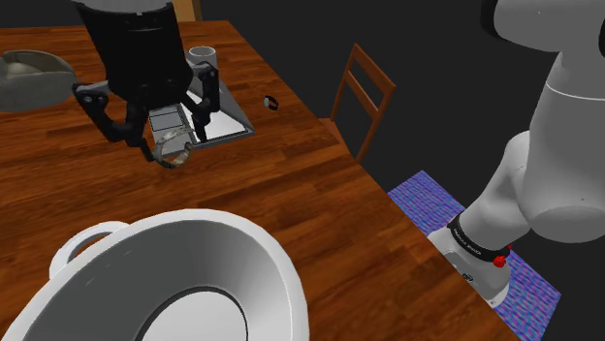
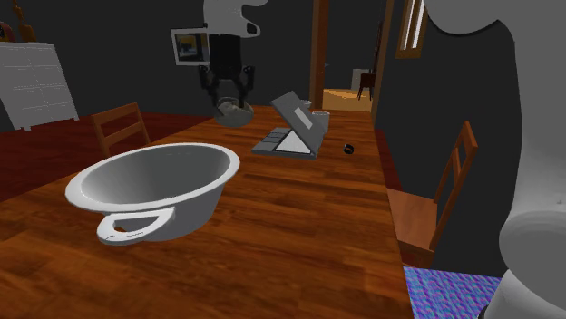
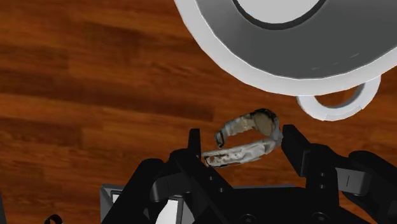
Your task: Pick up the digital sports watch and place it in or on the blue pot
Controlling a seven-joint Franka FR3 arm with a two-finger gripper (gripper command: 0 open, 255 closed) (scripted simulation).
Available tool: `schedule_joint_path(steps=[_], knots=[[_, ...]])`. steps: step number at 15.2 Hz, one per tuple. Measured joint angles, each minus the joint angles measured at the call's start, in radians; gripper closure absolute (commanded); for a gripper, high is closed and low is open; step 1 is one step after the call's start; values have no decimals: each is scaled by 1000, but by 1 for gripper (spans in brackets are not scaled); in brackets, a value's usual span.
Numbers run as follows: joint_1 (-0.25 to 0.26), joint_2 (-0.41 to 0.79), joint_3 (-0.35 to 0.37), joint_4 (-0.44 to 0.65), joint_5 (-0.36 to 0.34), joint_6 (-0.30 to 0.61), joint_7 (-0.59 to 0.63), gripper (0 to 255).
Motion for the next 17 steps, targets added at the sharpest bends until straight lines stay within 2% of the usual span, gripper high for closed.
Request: schedule_joint_path(steps=[7, 13, 14, 17], knots=[[105, -2, 39, -17, -12, 12, 145, 255], [226, 42, 65, 42, -45, -9, 278, 255], [259, 65, 68, 80, -58, -26, 306, 255], [267, 66, 70, 53, -60, 0, 322, 255]])
